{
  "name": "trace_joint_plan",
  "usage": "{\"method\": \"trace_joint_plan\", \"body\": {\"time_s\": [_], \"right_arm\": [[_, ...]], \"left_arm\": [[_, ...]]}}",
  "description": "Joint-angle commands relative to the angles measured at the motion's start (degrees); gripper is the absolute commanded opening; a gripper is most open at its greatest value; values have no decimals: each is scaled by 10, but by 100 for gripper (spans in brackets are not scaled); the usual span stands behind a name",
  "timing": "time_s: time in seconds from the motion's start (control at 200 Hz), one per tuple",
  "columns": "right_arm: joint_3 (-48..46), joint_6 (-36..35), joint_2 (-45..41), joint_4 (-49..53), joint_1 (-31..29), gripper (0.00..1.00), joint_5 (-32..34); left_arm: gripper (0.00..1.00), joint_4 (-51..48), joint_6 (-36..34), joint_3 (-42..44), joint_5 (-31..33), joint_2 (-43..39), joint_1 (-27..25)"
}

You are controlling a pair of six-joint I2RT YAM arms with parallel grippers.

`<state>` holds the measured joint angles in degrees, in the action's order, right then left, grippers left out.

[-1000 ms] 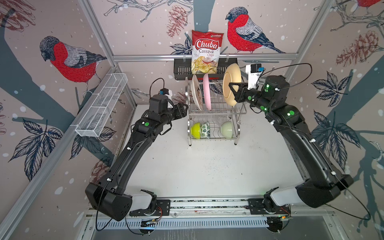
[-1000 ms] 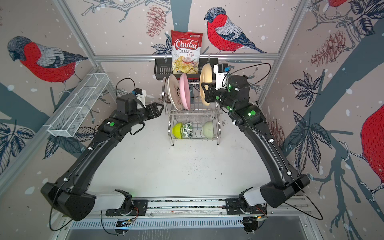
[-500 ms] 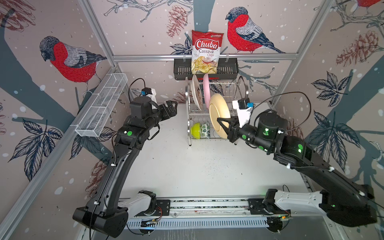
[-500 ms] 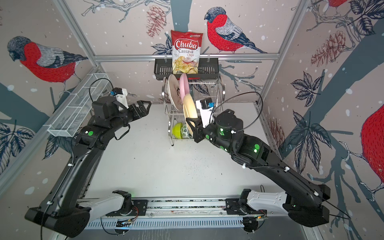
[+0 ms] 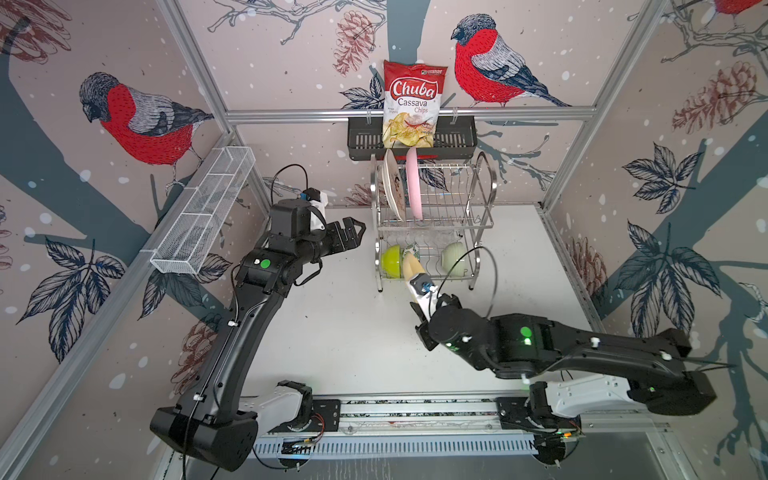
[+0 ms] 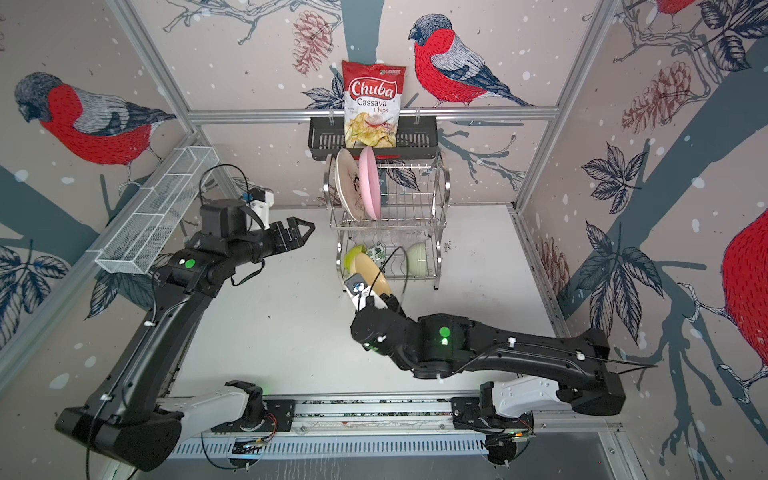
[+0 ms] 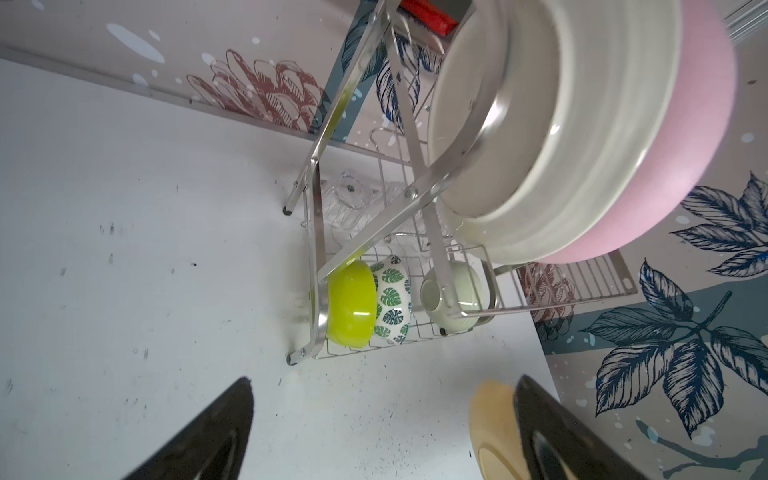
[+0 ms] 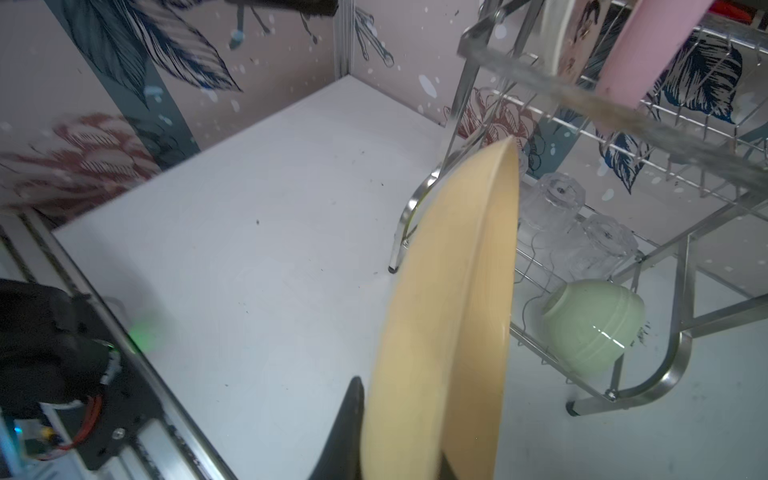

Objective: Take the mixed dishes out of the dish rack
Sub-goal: 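Swing the yellow plate down toward the robot with the right gripper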

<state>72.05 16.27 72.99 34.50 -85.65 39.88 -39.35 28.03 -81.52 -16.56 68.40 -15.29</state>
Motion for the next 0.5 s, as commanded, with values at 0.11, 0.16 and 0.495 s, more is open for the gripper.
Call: {"method": "trace_joint_plan", "body": {"time_s": [0.11,0.16,0.495], "right_arm": [[-31,-86,54,-67,-19,0,99],[-32,-106,69,-74,-26,0,116],[-18,-204,177,-81,-57,0,177]], "left_arm": [[93,-54,-43,13,-49,25,1],[90,-56,-44,26,-64,28,1],[86,-32,-45,89,-143,35,-24]]}}
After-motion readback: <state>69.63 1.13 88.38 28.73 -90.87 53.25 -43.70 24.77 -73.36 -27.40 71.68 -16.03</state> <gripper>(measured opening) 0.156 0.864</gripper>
